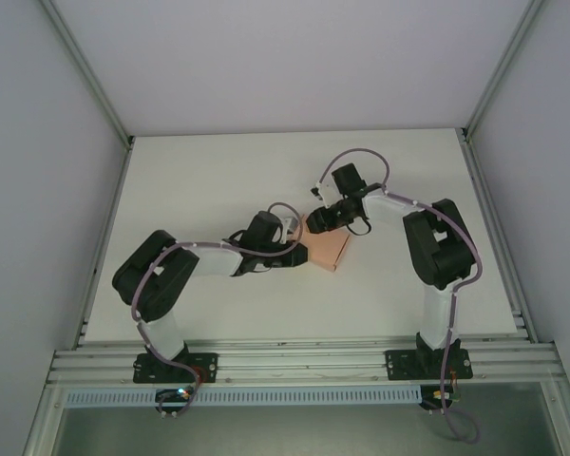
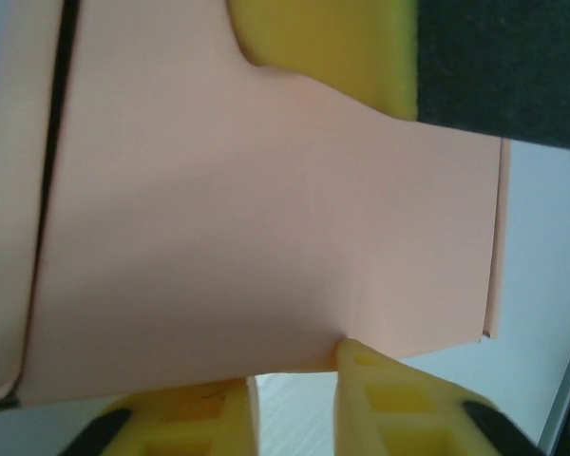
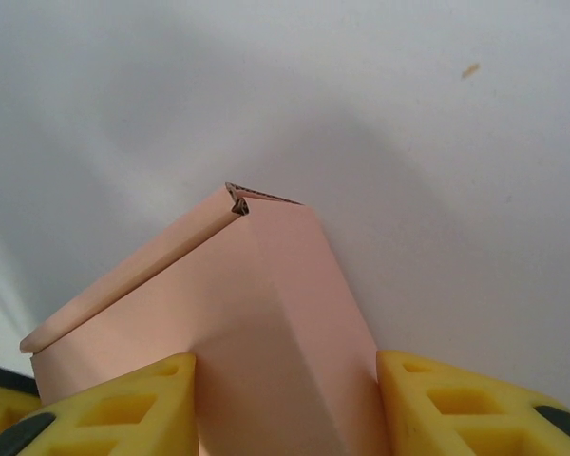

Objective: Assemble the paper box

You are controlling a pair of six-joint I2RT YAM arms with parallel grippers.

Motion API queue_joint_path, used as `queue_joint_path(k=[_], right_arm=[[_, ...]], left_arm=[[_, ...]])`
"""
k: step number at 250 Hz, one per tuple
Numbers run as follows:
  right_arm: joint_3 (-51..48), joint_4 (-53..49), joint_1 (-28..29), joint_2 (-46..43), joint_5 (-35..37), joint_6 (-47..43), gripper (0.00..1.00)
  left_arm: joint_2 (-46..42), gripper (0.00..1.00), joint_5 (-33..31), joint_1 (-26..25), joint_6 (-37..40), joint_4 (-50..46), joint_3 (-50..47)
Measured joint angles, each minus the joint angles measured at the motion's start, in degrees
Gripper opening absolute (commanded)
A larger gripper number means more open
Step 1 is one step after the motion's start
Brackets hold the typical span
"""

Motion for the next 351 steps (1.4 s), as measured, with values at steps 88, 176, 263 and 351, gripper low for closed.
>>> queue_joint_path(k=[88, 176, 263, 351], right_arm=[[1.68, 0.9, -0.07, 1.31, 0.63, -2.97, 0.38], [5.9, -3.56, -0.33, 1.33, 3.61, -2.4, 0.5], [7.45, -6.21, -0.26, 2.58, 4.76, 0.74, 0.69], [7.52, -6.32, -0.42, 2.75, 6.99, 2.49, 0.85]], left_arm=[[0.04, 0.27, -7.91, -2.71, -4.09, -0.5, 1.27], [0.22, 0.39, -13.27, -4.0, -2.51, 1.51, 1.27], [-0.5, 0.51, -17.51, -7.19, 1.92, 1.25, 1.27], [-2.43, 0.67, -17.51, -7.82, 3.19, 2.1, 1.27]])
